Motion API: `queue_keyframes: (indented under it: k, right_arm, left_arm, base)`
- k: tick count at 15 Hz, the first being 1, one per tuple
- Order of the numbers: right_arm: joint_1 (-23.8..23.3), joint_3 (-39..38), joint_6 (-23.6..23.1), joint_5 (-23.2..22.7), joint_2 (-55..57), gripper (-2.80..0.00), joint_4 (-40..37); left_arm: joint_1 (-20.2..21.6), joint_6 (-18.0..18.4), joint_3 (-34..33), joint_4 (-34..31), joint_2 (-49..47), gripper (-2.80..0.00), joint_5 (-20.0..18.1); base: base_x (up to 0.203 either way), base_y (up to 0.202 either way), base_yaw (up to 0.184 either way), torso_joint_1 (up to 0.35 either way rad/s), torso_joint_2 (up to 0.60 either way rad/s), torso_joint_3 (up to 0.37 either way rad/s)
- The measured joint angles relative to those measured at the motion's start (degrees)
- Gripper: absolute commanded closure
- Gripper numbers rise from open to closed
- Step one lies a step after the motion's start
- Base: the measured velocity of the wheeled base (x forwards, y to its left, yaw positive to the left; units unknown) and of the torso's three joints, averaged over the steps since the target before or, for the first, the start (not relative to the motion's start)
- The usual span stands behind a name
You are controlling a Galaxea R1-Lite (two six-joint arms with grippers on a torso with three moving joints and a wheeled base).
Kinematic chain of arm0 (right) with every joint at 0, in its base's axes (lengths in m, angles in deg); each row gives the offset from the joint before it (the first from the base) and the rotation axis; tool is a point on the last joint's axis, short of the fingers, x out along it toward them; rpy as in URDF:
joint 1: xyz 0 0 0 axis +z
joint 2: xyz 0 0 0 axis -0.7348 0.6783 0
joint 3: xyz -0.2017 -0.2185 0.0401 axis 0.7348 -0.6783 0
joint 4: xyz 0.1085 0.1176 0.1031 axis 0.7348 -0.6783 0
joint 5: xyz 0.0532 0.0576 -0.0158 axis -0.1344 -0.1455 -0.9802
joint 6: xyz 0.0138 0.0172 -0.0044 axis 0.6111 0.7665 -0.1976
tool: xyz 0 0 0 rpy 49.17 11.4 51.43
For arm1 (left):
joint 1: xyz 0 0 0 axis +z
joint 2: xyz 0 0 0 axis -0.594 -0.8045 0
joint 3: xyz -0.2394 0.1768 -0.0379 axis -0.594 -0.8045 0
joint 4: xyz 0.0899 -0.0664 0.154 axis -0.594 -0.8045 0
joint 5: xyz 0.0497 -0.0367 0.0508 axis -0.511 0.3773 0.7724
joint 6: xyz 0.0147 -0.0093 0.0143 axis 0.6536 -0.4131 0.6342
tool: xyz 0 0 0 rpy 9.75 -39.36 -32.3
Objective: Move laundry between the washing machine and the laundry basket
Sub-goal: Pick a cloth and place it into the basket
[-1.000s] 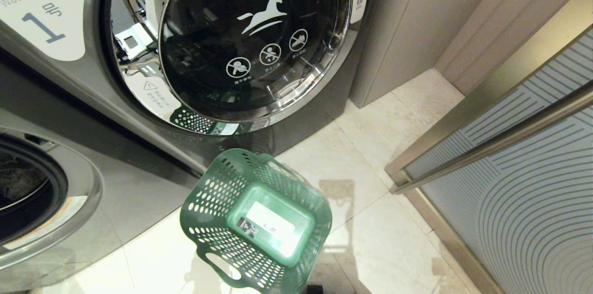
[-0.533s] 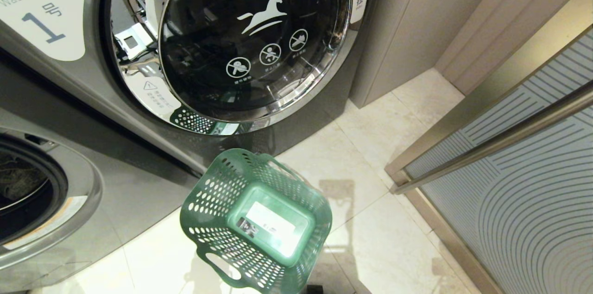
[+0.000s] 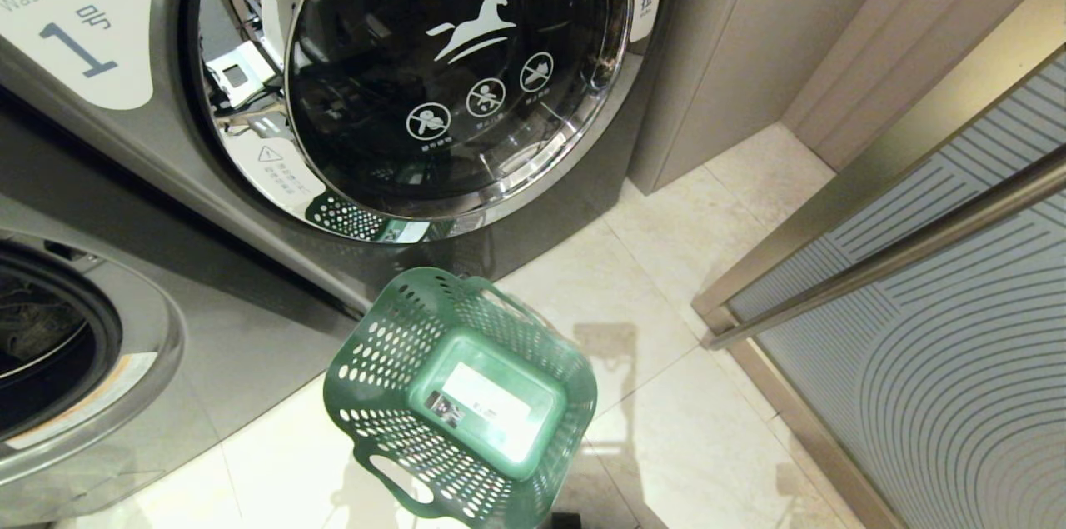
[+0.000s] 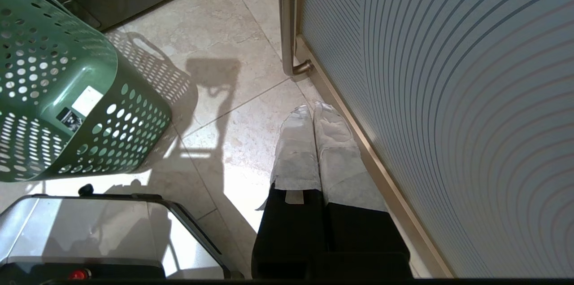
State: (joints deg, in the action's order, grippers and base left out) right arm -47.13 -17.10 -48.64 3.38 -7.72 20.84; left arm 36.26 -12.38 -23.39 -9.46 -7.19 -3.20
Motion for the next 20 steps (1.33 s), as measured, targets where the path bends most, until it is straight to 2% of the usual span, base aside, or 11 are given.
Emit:
queue_keyframes:
  k: [14, 20]
  right_arm:
    - [0.02, 0.00, -0.37, -0.08, 0.00, 0.00, 0.00]
    - [0.00, 0.00, -0.46, -0.09, 0.00, 0.00, 0.00]
  left_arm:
    - [0.00, 0.00, 0.00, 0.01, 0.00, 0.00, 0.00]
    - [0.02, 0.00, 0.00, -0.04, 0.00, 0.00, 0.00]
  base:
    - [0.000, 0.000, 0.000, 0.000, 0.00, 0.000]
    - [0.000, -0.005, 0.150, 0.001, 0.00, 0.004]
